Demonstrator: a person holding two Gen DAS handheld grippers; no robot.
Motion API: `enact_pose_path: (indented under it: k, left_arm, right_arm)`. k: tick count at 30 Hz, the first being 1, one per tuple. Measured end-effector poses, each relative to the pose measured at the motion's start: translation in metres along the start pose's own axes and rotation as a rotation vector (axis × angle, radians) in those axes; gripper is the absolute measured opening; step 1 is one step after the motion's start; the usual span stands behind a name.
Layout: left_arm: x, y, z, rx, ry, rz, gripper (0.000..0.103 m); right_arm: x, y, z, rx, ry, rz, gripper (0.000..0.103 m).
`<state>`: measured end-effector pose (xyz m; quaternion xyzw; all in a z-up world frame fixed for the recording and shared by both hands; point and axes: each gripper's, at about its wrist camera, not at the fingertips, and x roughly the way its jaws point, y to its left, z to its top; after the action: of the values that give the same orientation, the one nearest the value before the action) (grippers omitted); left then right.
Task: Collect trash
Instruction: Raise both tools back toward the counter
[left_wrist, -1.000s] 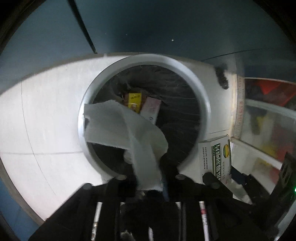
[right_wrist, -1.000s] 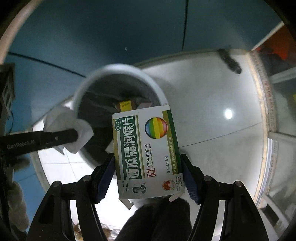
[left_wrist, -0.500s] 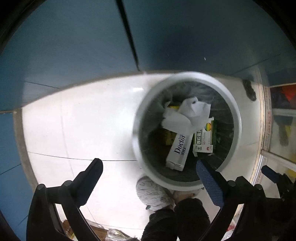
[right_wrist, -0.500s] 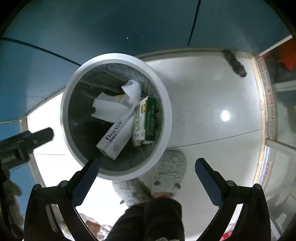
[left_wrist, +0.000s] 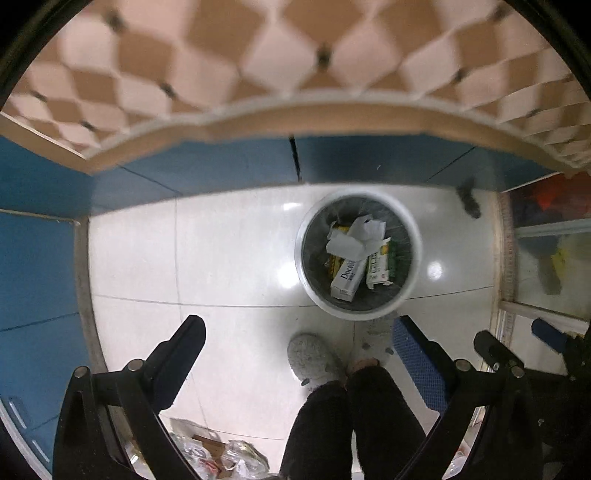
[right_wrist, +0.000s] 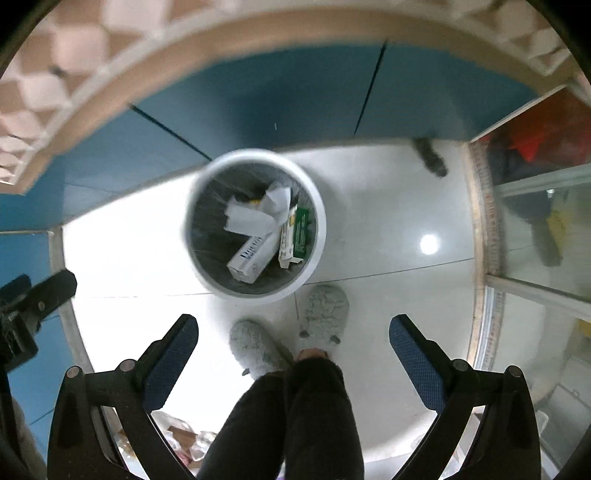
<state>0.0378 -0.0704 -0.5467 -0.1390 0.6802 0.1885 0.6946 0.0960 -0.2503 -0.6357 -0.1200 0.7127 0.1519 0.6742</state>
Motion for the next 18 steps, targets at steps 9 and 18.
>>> enact_pose_path:
  k: [9,18]
  left_arm:
    - [-0.146,0.012,-0.023,0.008,-0.091,-0.04,0.103]
    - [-0.263,0.017,-0.054,0.009,-0.147,-0.096,0.103]
  right_arm:
    - [-0.192,0.011,-0.022,-0.018,-0.131,0.009,0.103]
    - [-0.346,0.021,-0.063,-0.04,-0.21,0.005,0.103]
